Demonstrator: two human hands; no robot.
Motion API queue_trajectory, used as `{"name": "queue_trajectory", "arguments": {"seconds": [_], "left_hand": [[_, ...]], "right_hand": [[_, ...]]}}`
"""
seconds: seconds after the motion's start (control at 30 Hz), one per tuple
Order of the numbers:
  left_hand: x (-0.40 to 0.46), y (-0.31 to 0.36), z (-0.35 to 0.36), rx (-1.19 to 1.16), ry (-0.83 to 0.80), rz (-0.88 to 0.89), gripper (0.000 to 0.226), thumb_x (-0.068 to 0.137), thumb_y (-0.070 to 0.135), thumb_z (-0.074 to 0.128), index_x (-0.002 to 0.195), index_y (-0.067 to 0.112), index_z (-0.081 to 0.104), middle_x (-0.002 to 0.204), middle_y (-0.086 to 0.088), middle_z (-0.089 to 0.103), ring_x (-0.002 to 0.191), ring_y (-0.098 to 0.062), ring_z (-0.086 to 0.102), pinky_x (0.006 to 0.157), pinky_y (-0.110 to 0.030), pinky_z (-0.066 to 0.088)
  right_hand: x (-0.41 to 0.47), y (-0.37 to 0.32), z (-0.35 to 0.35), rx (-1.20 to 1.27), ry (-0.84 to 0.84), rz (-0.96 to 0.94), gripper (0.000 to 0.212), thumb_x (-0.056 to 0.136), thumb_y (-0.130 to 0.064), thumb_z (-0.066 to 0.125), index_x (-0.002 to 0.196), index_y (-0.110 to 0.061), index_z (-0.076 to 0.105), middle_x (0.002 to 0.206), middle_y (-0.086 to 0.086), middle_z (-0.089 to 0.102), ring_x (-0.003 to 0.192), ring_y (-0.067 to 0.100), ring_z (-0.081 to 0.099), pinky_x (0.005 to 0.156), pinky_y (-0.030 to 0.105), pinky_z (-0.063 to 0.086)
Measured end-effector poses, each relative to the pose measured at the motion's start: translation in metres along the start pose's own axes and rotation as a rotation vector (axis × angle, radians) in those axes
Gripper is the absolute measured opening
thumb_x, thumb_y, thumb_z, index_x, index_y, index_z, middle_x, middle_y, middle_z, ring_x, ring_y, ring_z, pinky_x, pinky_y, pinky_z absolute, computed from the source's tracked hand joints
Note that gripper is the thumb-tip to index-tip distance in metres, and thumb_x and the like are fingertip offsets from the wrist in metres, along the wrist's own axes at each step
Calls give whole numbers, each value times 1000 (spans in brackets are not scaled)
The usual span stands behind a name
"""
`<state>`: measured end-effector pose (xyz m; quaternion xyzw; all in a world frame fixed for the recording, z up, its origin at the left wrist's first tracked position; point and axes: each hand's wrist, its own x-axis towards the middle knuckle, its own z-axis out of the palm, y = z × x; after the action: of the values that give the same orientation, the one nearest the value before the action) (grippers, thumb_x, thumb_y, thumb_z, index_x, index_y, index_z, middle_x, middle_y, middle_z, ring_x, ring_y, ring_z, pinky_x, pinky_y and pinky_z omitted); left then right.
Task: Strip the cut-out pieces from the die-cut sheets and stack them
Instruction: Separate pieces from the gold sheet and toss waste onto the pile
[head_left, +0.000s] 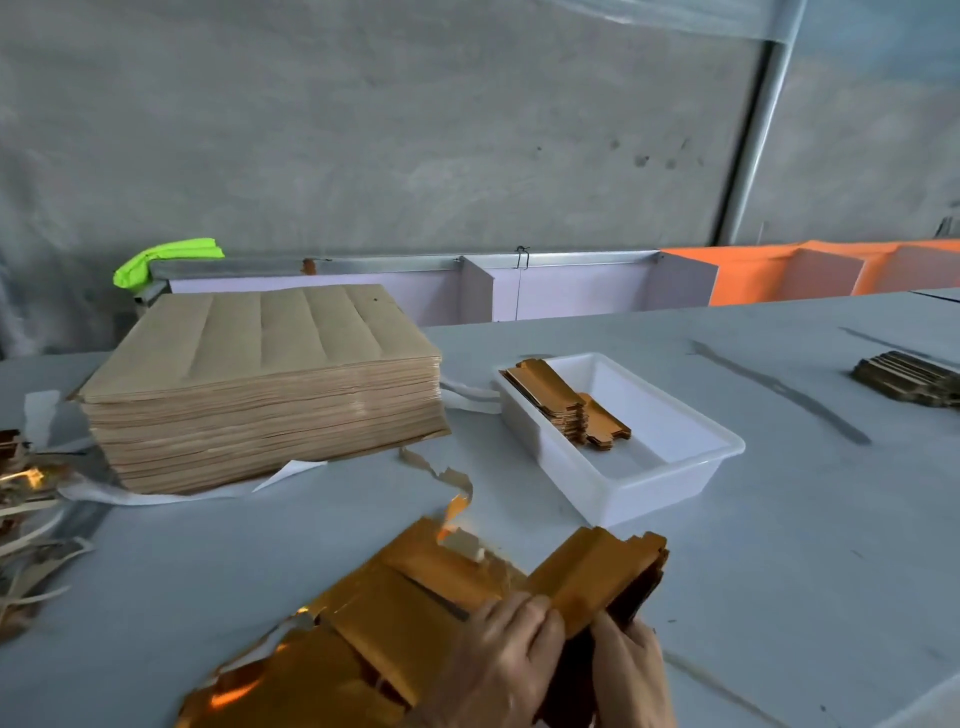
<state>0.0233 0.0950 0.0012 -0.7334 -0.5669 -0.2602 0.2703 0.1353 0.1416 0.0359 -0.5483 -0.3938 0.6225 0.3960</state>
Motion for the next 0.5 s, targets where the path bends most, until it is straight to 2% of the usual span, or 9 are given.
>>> {"name": "queue_trajectory", "arguments": {"seconds": [0.07, 0.17, 0.2, 0.3, 0.37, 0.4, 0.47, 0.5], "left_hand": [[-5, 8, 2, -7, -82, 13, 7, 78, 12, 66, 79, 16, 72, 84, 1, 69, 74, -12, 66, 56, -22, 53], [-7, 11, -1, -6, -159, 51, 8, 78, 16, 67, 84, 19, 72, 84, 2, 69, 69, -10, 63, 50, -20, 51], [-7, 10, -3, -17, -180, 57, 7, 78, 19, 69, 85, 20, 72, 83, 3, 68, 67, -9, 62, 47, -19, 50], [-10, 1, -2, -111, -276, 37, 16, 81, 26, 62, 95, 26, 70, 86, 6, 66, 70, -5, 61, 46, -16, 48], [-10, -11, -4, -110, -412, -30, 33, 86, 38, 47, 110, 28, 67, 100, 3, 66, 85, -7, 63, 56, -16, 52], [-9, -18, -3, -96, -478, -103, 43, 89, 44, 40, 124, 27, 59, 115, -1, 62, 99, -10, 60, 69, -19, 53], [-12, -36, 2, -40, -628, -238, 56, 95, 52, 31, 144, 24, 31, 141, -4, 39, 121, -17, 41, 93, -30, 44], [-14, -43, 5, 5, -700, -266, 59, 96, 53, 28, 147, 23, 24, 145, -3, 32, 125, -19, 34, 96, -33, 39]], "right_hand": [[-3, 6, -4, 39, 36, -21, 26, 95, -14, 53, 84, 5, 67, 80, 22, 69, 83, 33, 65, 72, 36, 47], [-11, 15, -1, 81, 106, -67, 43, 96, -31, 49, 75, 2, 65, 71, 18, 68, 70, 25, 62, 59, 30, 41], [-12, 17, -1, 76, 110, -85, 43, 95, -33, 51, 76, 3, 66, 72, 18, 69, 70, 24, 62, 59, 29, 42], [-8, 22, 0, 70, 99, -59, 25, 89, -17, 63, 86, 6, 67, 74, 18, 70, 74, 30, 65, 71, 36, 50], [-1, 22, -2, 32, 124, -26, 22, 92, -14, 59, 92, 8, 65, 83, 20, 68, 81, 37, 64, 81, 46, 52], [3, 19, -3, 12, 138, -23, 23, 93, -16, 56, 94, 5, 63, 88, 20, 67, 85, 39, 63, 86, 50, 51], [5, 11, -7, -6, 168, -30, 18, 95, -21, 53, 98, -4, 57, 93, 16, 64, 90, 38, 60, 90, 51, 49], [5, 6, -11, -4, 173, -38, 15, 95, -22, 53, 99, -8, 54, 94, 14, 62, 90, 37, 59, 89, 50, 49]]}}
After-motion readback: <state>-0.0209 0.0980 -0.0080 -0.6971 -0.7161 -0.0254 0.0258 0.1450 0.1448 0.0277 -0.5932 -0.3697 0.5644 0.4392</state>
